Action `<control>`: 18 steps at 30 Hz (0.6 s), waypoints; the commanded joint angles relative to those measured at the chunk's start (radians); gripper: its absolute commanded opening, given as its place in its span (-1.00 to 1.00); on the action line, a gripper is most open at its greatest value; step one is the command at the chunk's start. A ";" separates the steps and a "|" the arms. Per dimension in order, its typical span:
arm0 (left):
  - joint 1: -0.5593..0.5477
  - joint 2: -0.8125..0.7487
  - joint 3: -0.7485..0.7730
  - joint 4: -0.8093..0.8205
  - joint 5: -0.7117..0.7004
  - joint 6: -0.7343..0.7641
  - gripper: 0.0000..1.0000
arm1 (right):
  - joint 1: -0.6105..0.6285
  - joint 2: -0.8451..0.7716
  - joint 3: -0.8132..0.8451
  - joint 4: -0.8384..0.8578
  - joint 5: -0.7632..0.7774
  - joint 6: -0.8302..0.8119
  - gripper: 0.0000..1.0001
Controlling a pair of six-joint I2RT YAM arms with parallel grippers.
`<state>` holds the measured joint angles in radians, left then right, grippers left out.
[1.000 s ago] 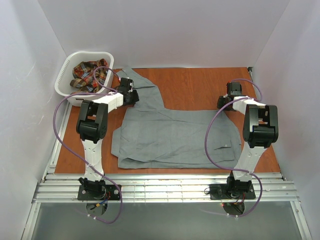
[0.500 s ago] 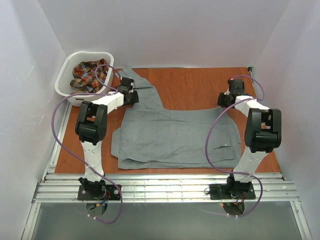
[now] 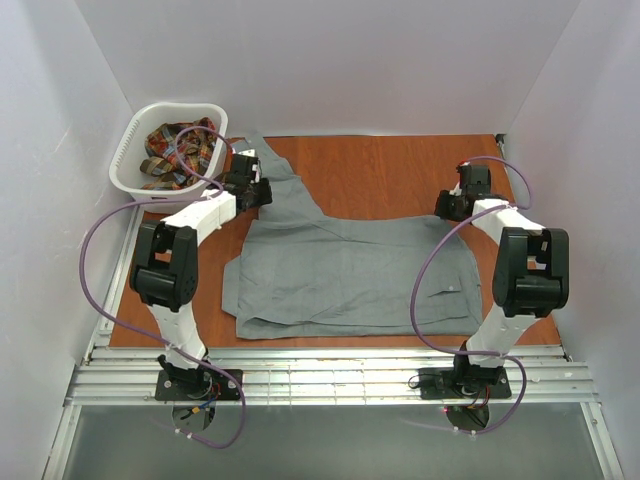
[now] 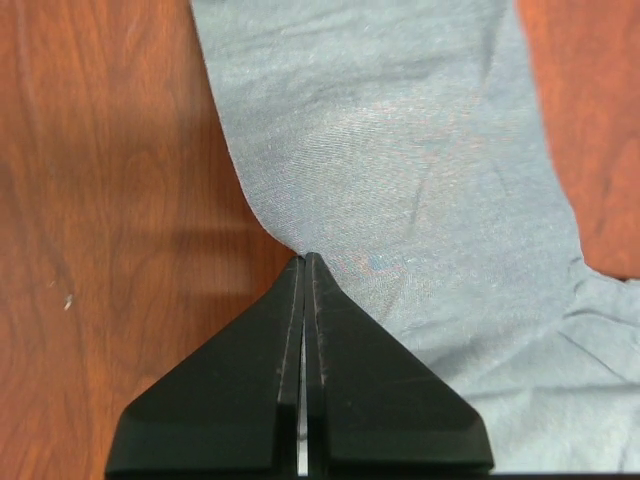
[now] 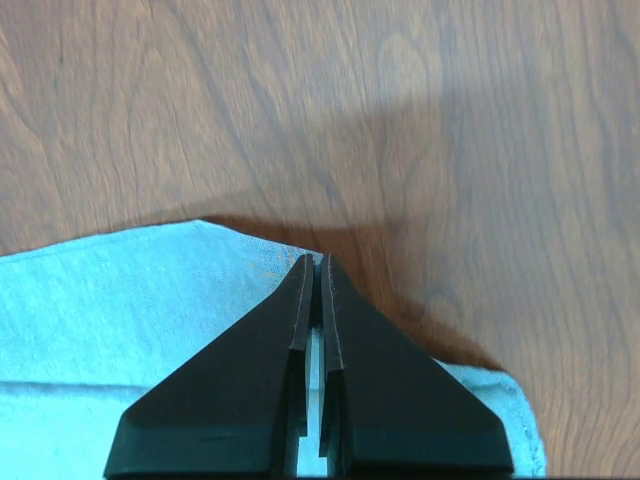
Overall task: Fold and stack the long sleeve shirts
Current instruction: Fold the shirt
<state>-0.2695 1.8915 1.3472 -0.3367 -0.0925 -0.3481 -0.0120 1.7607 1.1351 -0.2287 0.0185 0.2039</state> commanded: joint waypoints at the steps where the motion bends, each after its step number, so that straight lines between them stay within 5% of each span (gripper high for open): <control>1: 0.003 -0.129 -0.048 0.011 0.004 0.018 -1.00 | -0.006 -0.059 -0.043 0.022 -0.009 0.034 -0.97; 18: -0.008 -0.433 -0.336 -0.036 0.091 -0.019 -1.00 | -0.020 -0.253 -0.268 0.066 -0.063 0.106 -0.97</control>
<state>-0.2733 1.5414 1.0397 -0.3492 -0.0284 -0.3561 -0.0238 1.5562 0.9077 -0.1921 -0.0238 0.2783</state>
